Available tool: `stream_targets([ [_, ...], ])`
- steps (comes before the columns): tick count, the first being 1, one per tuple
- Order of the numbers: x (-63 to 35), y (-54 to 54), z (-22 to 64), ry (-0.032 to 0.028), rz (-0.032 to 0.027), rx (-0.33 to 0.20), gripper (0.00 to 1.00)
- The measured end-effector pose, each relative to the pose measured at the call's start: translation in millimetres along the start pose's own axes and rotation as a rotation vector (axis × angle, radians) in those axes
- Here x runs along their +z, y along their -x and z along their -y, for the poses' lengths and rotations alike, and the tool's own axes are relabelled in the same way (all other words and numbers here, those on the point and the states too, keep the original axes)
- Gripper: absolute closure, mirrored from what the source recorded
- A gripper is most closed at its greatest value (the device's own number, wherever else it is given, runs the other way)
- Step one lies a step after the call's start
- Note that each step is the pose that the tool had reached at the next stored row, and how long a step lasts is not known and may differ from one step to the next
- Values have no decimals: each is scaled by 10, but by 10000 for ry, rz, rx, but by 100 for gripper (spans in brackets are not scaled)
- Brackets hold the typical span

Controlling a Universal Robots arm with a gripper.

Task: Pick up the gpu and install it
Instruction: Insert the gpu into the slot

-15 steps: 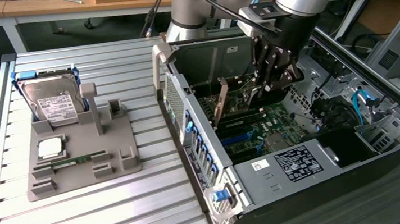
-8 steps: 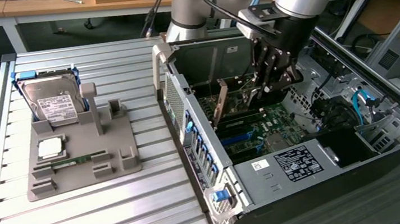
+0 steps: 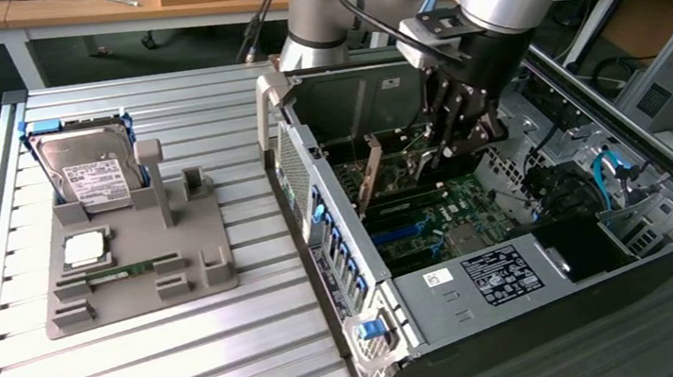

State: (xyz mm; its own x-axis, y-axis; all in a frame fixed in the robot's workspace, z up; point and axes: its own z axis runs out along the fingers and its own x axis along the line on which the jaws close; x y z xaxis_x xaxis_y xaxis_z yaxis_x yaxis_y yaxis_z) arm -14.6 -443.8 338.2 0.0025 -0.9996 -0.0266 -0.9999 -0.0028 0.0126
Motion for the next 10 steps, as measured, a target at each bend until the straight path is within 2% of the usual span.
stream_targets([
  [10,31,-1,-27,1,-1,-6,73],
])
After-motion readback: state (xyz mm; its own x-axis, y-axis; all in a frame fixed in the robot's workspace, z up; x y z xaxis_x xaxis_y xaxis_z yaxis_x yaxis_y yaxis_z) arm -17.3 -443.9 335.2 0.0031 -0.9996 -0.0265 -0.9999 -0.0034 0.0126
